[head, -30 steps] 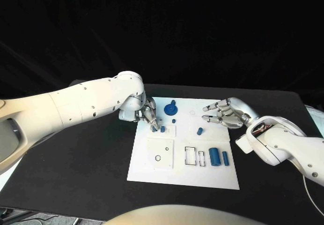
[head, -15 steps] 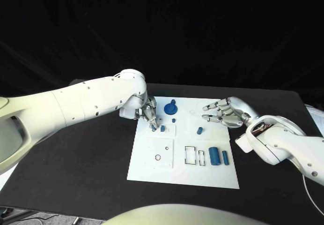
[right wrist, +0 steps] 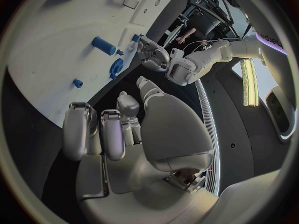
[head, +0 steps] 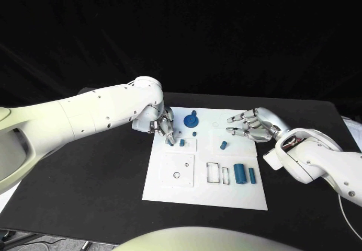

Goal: Assemble the parts on the task board

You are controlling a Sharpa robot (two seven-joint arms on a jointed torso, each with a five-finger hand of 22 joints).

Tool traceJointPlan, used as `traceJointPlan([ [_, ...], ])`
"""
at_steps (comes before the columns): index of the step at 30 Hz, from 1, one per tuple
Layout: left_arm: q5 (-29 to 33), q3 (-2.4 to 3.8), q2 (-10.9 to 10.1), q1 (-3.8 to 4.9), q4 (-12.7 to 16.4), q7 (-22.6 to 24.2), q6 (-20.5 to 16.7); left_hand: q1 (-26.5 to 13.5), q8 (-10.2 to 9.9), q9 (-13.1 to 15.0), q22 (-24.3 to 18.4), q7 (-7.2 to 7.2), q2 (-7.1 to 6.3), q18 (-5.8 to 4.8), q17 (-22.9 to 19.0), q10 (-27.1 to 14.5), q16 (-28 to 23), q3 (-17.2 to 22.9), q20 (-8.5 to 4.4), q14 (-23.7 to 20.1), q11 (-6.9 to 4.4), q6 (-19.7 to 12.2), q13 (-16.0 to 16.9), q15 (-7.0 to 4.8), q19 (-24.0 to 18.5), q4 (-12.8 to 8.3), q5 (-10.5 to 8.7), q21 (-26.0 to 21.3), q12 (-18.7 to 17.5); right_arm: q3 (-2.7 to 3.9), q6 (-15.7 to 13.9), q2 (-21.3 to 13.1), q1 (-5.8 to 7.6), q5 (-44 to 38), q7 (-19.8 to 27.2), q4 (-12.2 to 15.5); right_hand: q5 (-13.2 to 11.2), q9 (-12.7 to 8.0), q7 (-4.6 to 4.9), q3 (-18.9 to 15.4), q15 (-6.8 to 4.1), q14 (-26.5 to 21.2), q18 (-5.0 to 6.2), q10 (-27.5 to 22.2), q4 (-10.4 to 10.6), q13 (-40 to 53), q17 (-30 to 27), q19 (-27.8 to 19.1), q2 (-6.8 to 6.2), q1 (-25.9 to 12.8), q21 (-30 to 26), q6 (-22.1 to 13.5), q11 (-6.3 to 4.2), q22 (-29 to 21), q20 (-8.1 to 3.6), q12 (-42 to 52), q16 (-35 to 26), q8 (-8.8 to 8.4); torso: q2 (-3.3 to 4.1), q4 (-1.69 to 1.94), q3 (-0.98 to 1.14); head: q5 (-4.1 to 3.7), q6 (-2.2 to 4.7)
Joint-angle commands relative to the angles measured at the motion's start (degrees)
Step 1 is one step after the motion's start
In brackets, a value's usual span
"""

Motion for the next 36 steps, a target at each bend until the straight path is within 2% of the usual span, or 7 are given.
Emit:
traceJointPlan([
  [1, 0.2, -0.16, -0.1, -0.21, 0.0, -0.9, 1.9, 0.4, 0.1, 0.1, 5.5, 0.04, 0.18, -0.10, 15.1, 0.2, 0.2, 7.7, 0.44, 6.0, 0.07, 0.4, 0.1, 0.56, 0.3, -8.2, 0.19, 0.3, 0.4, 0.00, 0.7, 0.0, -0.05, -0.2, 0.2, 0.1, 0.2, 0.0, 0.01, -0.3, -0.23, 3.9, -0.14, -0.2, 0.0, 0.0, 5.3, -0.2, 0.59, 0.0, -0.2, 0.4, -0.33, 0.0, -0.03, 0.3, -0.3, 0.04, 0.03, 0.01, 0.01, 0.01, -0.02],
  [11, -0.3, -0.27, -0.1, -0.22, 0.1, -1.0, 0.0, 0.2, 0.0, 0.1, 5.4, 0.06, 0.42, -0.08, 15.1, 0.3, 0.2, 7.8, 0.46, 6.0, 0.09, 0.6, 0.1, 0.57, 0.3, -8.2, 0.22, 0.2, 0.5, 0.00, 0.7, 0.0, -0.05, -0.2, 0.2, 0.2, 0.2, 0.0, 0.01, -0.3, -0.23, 3.9, -0.14, -0.2, 0.0, 0.0, 5.3, -0.2, 0.59, 0.0, -0.2, 0.4, -0.33, 0.0, -0.03, 0.3, -0.3, 0.04, 0.02, 0.06, -0.01, 0.08, -0.02],
  [18, -0.5, -0.56, 0.5, -0.25, -0.3, -1.1, -1.3, -0.6, -0.2, 0.1, 5.5, 0.05, 0.83, -0.09, 15.1, 0.5, 0.2, 7.7, 0.50, 6.0, 0.11, 0.8, 0.2, 0.60, 0.3, -8.0, 0.21, 0.3, 0.6, 0.00, 0.7, 0.0, -0.05, -0.2, 0.3, 0.2, 0.5, -0.1, 0.02, -0.5, -0.22, 3.9, -0.13, -0.2, 0.1, 0.0, 5.3, -0.2, 0.55, 0.0, -0.3, 0.4, -0.33, -0.1, -0.03, 0.3, -0.3, 0.01, 0.06, -0.08, 0.00, 0.17, -0.05],
  [36, -0.5, -1.04, 1.7, -0.38, -0.9, -1.4, 0.0, -3.5, -0.3, 0.3, 5.6, -0.54, 1.40, -0.06, 15.1, 0.6, 0.2, 7.0, 0.40, 6.0, -0.27, 2.4, 0.3, 0.36, 0.4, -7.7, 0.51, 0.2, 0.7, 0.00, 0.8, -0.1, -0.05, -0.8, 0.3, 0.4, 0.5, -0.1, 0.02, -0.5, -0.22, 3.9, -0.13, -0.3, 0.1, -0.1, 5.3, -0.2, 0.54, 0.0, -0.3, 0.4, -0.34, -0.1, -0.04, 0.2, -0.3, 0.01, -0.01, -0.05, 0.05, 0.07, -0.18],
])
